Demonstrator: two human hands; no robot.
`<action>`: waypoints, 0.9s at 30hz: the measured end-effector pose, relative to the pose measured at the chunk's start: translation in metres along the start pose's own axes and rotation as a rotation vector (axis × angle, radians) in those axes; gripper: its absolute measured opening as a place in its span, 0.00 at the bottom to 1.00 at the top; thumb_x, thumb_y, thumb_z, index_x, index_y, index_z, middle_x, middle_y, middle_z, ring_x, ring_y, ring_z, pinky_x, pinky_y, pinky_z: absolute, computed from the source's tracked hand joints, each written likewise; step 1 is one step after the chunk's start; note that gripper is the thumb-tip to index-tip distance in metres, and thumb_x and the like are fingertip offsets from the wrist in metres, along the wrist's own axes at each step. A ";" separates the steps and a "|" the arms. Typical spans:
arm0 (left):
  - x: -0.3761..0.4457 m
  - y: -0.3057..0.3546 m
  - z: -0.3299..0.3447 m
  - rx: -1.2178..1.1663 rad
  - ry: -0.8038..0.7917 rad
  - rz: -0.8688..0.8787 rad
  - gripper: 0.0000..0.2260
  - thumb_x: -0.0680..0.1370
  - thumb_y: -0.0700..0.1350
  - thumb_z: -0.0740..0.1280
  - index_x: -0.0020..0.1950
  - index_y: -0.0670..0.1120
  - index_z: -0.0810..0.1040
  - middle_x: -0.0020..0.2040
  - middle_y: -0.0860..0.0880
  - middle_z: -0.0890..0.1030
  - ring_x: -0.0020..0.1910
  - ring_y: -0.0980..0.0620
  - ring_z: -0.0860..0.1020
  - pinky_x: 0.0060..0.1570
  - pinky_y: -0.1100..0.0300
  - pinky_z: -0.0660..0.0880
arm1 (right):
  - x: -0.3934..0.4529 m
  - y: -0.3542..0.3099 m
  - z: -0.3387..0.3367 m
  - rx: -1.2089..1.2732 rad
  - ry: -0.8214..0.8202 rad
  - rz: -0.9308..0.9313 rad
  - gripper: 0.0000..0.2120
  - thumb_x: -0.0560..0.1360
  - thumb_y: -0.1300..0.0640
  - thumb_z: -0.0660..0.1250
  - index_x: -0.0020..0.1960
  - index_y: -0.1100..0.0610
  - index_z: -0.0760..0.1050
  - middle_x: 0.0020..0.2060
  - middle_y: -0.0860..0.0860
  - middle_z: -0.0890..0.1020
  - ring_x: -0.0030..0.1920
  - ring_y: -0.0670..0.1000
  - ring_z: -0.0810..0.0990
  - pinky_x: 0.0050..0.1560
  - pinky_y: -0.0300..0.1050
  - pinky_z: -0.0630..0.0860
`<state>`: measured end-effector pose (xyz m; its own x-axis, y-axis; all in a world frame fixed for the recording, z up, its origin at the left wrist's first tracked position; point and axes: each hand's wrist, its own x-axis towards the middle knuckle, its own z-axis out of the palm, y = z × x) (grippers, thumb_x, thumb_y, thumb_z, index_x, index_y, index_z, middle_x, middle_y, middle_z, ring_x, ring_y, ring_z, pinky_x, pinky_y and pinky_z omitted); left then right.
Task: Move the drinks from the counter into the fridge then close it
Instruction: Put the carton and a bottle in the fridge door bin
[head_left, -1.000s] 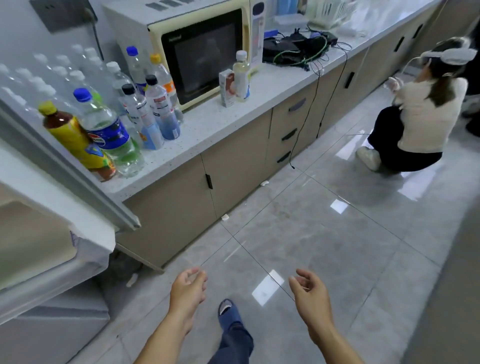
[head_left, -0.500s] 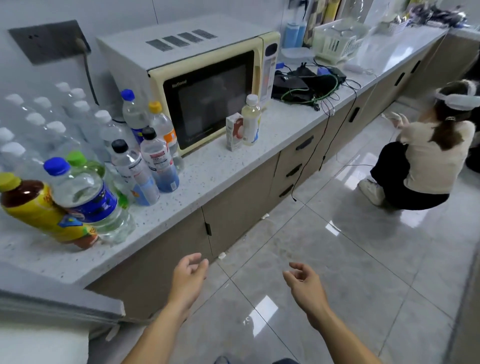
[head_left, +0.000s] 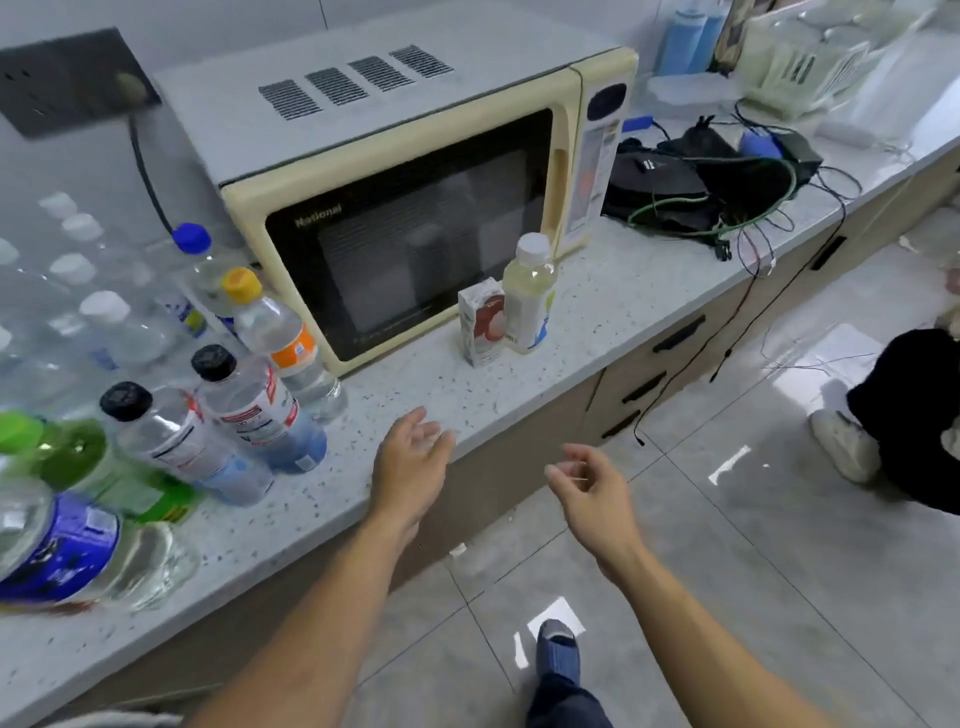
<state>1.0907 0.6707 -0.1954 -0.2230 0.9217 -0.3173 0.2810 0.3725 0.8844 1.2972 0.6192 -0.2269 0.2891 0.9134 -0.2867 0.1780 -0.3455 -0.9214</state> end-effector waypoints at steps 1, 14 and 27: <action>0.013 0.011 0.011 0.012 0.024 0.006 0.23 0.77 0.51 0.70 0.71 0.57 0.69 0.65 0.56 0.77 0.54 0.60 0.74 0.53 0.57 0.78 | 0.020 -0.009 -0.004 -0.013 -0.005 -0.025 0.14 0.75 0.52 0.71 0.60 0.48 0.75 0.46 0.46 0.81 0.45 0.45 0.80 0.44 0.37 0.76; 0.118 0.067 0.091 -0.029 0.166 -0.074 0.34 0.70 0.55 0.77 0.72 0.59 0.65 0.70 0.55 0.73 0.67 0.51 0.72 0.59 0.54 0.71 | 0.203 -0.085 -0.002 -0.168 -0.191 -0.287 0.44 0.63 0.37 0.79 0.72 0.40 0.59 0.67 0.39 0.71 0.63 0.42 0.71 0.59 0.39 0.69; 0.076 0.040 0.063 -0.421 0.202 -0.192 0.08 0.76 0.58 0.68 0.54 0.62 0.76 0.53 0.58 0.83 0.53 0.56 0.81 0.44 0.61 0.80 | 0.230 -0.079 0.029 -0.046 -0.171 -0.320 0.31 0.65 0.44 0.80 0.63 0.39 0.67 0.53 0.34 0.77 0.54 0.32 0.76 0.51 0.32 0.73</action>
<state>1.1436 0.7620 -0.2058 -0.4213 0.7859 -0.4525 -0.1743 0.4195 0.8909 1.3227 0.8629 -0.2272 0.0514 0.9983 -0.0290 0.2771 -0.0422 -0.9599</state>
